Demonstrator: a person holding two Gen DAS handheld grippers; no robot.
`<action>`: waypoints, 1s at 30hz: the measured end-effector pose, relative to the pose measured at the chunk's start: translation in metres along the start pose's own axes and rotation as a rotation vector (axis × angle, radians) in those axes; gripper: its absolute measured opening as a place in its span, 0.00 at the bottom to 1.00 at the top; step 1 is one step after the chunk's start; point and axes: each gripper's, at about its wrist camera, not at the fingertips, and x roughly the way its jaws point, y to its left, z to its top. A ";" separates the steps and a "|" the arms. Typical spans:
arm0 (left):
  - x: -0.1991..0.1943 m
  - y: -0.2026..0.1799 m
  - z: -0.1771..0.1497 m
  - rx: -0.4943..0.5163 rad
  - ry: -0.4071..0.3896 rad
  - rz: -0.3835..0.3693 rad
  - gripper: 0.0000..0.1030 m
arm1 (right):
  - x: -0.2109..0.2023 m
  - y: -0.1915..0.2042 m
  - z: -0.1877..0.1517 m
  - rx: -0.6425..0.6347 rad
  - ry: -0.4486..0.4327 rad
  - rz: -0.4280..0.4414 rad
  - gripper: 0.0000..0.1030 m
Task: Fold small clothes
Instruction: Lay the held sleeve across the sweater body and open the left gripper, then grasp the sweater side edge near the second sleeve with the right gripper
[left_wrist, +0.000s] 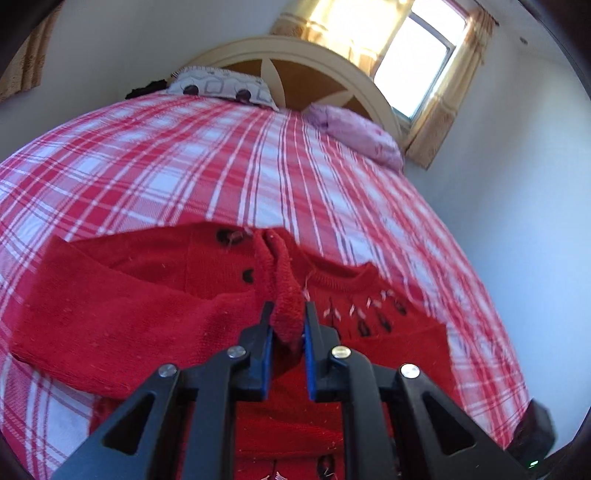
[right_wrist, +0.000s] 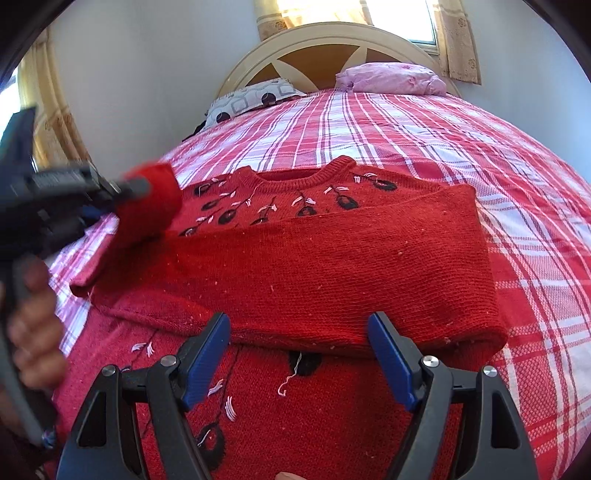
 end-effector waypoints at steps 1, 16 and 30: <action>0.006 -0.003 -0.004 0.017 0.017 0.010 0.14 | 0.000 -0.002 0.000 0.010 -0.002 0.006 0.75; -0.031 0.002 -0.043 0.442 -0.068 0.301 0.79 | -0.003 -0.015 0.000 0.070 -0.021 0.053 0.75; -0.016 0.096 -0.041 0.201 0.118 0.394 0.95 | -0.016 0.010 0.031 0.091 0.031 0.172 0.75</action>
